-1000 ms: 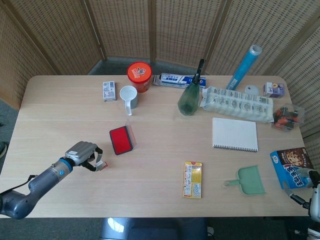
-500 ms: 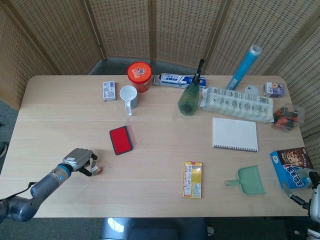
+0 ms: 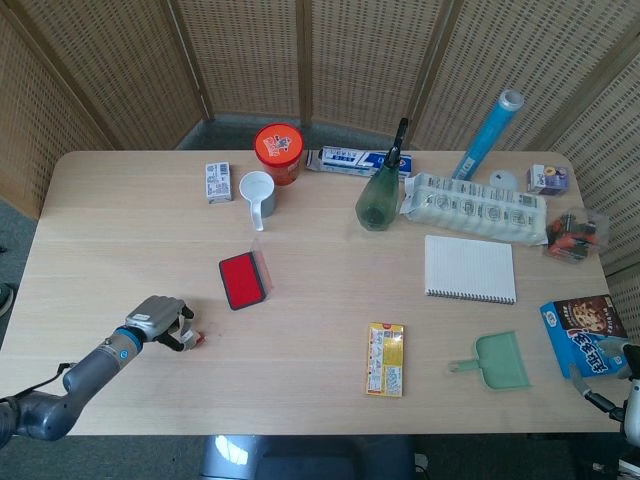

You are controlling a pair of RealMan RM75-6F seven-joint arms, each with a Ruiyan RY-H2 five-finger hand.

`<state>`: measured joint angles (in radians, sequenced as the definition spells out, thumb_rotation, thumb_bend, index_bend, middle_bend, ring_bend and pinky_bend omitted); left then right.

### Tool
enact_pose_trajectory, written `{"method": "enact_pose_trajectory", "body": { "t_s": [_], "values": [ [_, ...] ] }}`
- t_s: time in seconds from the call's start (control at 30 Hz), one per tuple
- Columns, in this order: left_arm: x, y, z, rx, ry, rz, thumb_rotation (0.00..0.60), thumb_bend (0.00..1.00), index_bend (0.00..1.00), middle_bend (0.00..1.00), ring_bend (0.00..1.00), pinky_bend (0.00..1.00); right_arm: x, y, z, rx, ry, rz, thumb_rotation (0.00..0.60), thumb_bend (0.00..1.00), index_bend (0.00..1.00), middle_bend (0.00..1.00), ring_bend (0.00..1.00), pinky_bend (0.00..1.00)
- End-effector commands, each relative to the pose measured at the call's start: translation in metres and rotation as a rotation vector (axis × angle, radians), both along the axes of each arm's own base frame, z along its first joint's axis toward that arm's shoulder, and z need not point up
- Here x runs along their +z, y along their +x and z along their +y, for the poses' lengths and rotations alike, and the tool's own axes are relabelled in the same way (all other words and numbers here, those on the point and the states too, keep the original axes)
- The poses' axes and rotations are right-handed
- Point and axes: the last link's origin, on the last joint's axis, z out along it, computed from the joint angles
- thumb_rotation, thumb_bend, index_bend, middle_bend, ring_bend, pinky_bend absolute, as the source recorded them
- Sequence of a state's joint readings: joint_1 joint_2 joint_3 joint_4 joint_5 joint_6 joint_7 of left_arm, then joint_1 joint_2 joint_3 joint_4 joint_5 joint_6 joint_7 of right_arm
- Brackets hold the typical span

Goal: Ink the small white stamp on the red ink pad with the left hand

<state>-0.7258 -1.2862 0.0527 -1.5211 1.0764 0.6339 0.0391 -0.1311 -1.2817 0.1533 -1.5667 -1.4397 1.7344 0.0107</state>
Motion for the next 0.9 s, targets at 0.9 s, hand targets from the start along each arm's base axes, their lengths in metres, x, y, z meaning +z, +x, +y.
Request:
{"method": "enact_pose_trajectory", "body": {
  "t_s": [0.9],
  "values": [
    [0.0066,-0.0027,0.0038,0.006,-0.012,0.004,0.539,0.28,0.56,1.00,1.00,1.00,0.0023,0.0018,0.0012,-0.001,-0.011,-0.007,0.340,0.28,0.42,0.51,0.62,0.54]
  ]
}}
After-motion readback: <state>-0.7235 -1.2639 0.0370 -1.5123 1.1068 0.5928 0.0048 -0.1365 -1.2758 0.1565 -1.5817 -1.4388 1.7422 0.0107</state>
